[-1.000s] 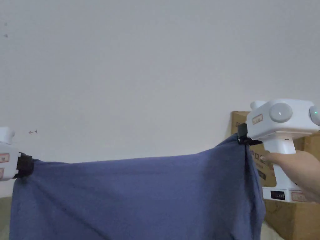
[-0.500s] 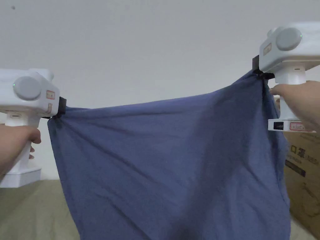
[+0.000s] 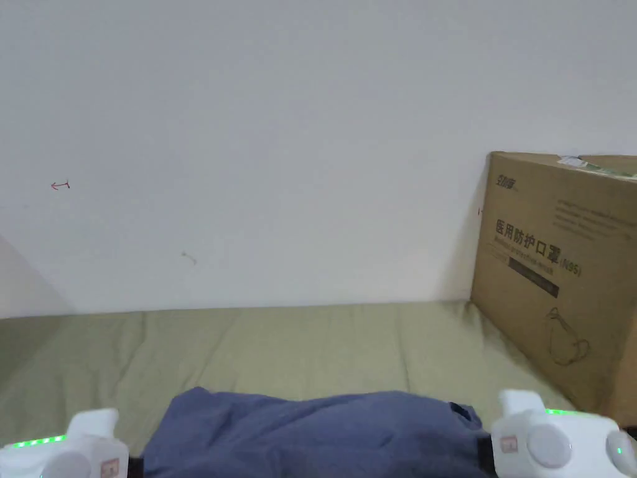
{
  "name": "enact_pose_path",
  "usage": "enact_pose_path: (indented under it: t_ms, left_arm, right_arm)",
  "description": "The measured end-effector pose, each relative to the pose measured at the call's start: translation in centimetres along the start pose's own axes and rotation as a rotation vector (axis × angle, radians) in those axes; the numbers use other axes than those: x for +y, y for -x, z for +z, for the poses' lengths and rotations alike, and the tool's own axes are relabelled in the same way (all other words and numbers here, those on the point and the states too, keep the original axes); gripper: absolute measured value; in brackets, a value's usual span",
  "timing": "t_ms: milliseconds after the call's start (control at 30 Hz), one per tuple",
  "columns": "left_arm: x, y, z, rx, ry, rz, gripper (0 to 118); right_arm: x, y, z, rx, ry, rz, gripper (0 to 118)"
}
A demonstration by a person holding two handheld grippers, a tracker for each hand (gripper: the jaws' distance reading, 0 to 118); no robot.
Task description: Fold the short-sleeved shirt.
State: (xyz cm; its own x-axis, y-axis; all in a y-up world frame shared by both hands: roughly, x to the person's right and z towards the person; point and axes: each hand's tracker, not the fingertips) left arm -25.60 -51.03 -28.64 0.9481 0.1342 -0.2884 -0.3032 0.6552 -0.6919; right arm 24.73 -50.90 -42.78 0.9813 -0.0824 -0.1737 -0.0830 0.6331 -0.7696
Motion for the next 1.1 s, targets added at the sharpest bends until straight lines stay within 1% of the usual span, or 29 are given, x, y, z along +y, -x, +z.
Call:
enact_pose_path:
  t_ms: [33, 100, 133, 233, 300, 400, 500, 633, 667, 733, 767, 800, 833, 867, 900, 933, 967, 1000, 1067, 1100]
  left_arm:
    - [-2.7, 0.4, 0.0, 0.014, 0.024, -0.013, 0]
    - [-7.5, 1.8, 1.7, -0.002, 0.036, -0.018, 0]
    - [-9.5, 2.4, 2.9, -0.006, 0.031, -0.015, 0]
    - [-14.7, 4.0, 7.3, -0.037, 0.034, -0.027, 0]
    - [-17.8, 4.8, 10.2, -0.051, 0.034, -0.068, 0]
    - [-21.6, 5.4, 14.2, -0.069, 0.051, -0.096, 0]
    - [-24.7, 5.1, 17.2, -0.079, 0.056, -0.129, 0]
    - [-27.2, 5.0, 19.0, -0.093, 0.066, -0.140, 1]
    - [-27.4, 5.0, 19.1, -0.091, 0.071, -0.150, 1]
    - [-27.5, 4.9, 19.1, -0.087, 0.083, -0.162, 1]
    - [-27.4, 4.7, 18.9, -0.085, 0.088, -0.167, 5]
    - [-27.4, 4.6, 18.9, -0.083, 0.094, -0.170, 16]
    - [-27.3, 4.9, 18.9, -0.096, 0.112, -0.156, 56]
    - [-27.4, 5.3, 19.0, -0.122, 0.113, -0.112, 82]
    - [-27.4, 5.6, 19.1, -0.151, 0.116, -0.073, 92]
    - [-27.3, 6.0, 19.7, -0.194, 0.107, -0.022, 92]
    - [-27.1, 6.2, 20.5, -0.227, 0.089, 0.025, 92]
    - [-26.6, 6.4, 21.4, -0.252, 0.077, 0.084, 92]
    - [-25.7, 6.4, 23.6, -0.280, 0.020, 0.172, 95]
    - [-25.0, 6.2, 25.1, -0.319, -0.041, 0.210, 97]
  right_arm:
    - [-3.2, -0.9, 0.0, 0.003, 0.031, -0.014, 4]
    - [-8.3, -2.7, 1.1, 0.039, 0.089, -0.003, 4]
    - [-10.7, -3.5, 2.7, 0.040, 0.086, 0.012, 4]
    - [-15.6, -6.4, 7.4, 0.105, 0.089, 0.009, 4]
    - [-19.0, -7.8, 11.1, 0.109, 0.097, 0.026, 4]
    - [-23.1, -9.7, 15.0, 0.112, 0.110, 0.057, 4]
    - [-26.1, -11.5, 17.1, 0.117, 0.146, 0.048, 4]
    - [-28.4, -12.4, 17.9, 0.090, 0.197, 0.043, 4]
    - [-28.7, -12.2, 17.7, 0.082, 0.203, 0.047, 4]
    - [-28.4, -11.6, 16.7, 0.052, 0.244, 0.083, 4]
    - [-28.2, -11.1, 16.2, 0.033, 0.259, 0.110, 4]
    - [-28.0, -10.6, 15.6, 0.015, 0.270, 0.139, 5]
    - [-27.7, -10.1, 15.5, -0.002, 0.273, 0.154, 16]
    - [-27.4, -9.8, 15.5, 0.006, 0.282, 0.150, 38]
    - [-27.0, -9.6, 15.8, 0.014, 0.281, 0.143, 62]
    - [-26.6, -9.5, 16.3, 0.033, 0.281, 0.126, 86]
    - [-26.3, -9.3, 17.0, 0.040, 0.276, 0.097, 86]
    - [-25.8, -9.0, 18.1, 0.056, 0.239, 0.055, 86]
    - [-24.7, -8.4, 21.0, 0.132, 0.158, -0.015, 86]
    - [-24.0, -7.8, 22.6, 0.165, 0.092, -0.030, 86]
